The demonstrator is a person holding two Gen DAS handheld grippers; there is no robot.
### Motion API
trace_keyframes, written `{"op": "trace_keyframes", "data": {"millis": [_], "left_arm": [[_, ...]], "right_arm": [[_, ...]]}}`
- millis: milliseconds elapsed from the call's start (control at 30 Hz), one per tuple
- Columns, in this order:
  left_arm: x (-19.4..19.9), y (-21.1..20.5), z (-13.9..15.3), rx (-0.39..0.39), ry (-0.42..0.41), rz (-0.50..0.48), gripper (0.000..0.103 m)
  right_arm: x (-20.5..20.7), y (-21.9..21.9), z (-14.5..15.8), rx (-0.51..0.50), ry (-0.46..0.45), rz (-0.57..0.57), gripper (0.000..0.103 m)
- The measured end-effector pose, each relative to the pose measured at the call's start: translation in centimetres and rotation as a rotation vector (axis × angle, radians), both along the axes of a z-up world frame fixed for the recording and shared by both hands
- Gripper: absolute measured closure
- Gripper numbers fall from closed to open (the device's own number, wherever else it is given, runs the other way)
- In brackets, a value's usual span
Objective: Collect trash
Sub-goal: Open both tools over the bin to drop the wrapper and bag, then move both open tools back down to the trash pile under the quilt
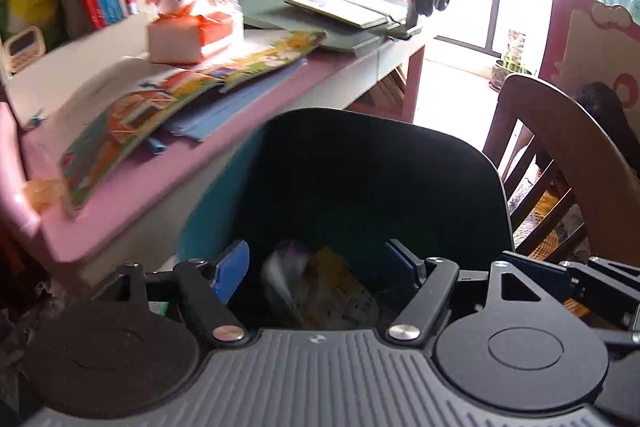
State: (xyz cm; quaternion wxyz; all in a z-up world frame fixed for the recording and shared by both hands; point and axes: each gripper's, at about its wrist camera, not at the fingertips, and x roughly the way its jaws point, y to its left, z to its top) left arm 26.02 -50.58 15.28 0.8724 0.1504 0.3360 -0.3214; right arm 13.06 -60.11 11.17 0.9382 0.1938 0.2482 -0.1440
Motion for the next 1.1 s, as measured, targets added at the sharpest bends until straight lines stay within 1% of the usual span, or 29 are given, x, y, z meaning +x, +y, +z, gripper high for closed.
{"op": "trace_keyframes", "data": {"millis": [67,133,267,333,433,533,633,800,933,1033,1067,1100], "left_arm": [[-0.8,1.7,0.8,-0.005,-0.013,0.003,0.029],[-1.6,3.8,1.7,-0.02,-0.024,0.018,0.029],[-3.3,8.6,3.7,-0.043,-0.047,0.066,0.026],[-4.3,11.3,4.6,-0.04,-0.073,0.088,0.023],[-5.7,15.7,5.5,-0.027,-0.105,0.122,0.023],[-6.7,20.5,5.7,-0.023,-0.106,0.17,0.022],[-7.6,25.2,5.1,-0.02,-0.092,0.22,0.022],[-9.2,33.1,3.2,0.01,-0.083,0.312,0.022],[-10.1,39.3,1.3,0.014,-0.066,0.375,0.022],[-10.2,43.5,-0.8,0.024,-0.053,0.408,0.02],[-10.1,44.9,-1.6,0.024,-0.052,0.414,0.018],[-10.1,46.1,-2.3,0.024,-0.052,0.419,0.014]], "right_arm": [[-0.6,0.9,0.6,-0.006,-0.009,0.018,0.054],[-1.1,2.1,1.5,-0.015,-0.017,0.048,0.054],[-2.1,5.6,3.0,-0.039,-0.033,0.111,0.053],[-2.4,7.6,3.7,-0.045,-0.038,0.157,0.051],[-2.7,10.8,4.3,-0.057,-0.045,0.23,0.049],[-2.7,14.7,4.5,-0.069,-0.04,0.311,0.047],[-2.3,18.4,4.4,-0.069,-0.032,0.393,0.046],[-1.2,24.6,3.2,-0.061,-0.008,0.505,0.045],[-0.3,29.7,1.1,-0.032,0.018,0.608,0.045],[0.4,33.3,-0.7,-0.042,0.038,0.671,0.044],[0.8,34.7,-1.5,-0.048,0.047,0.69,0.044],[1.1,35.9,-2.2,-0.05,0.058,0.707,0.044]]}}
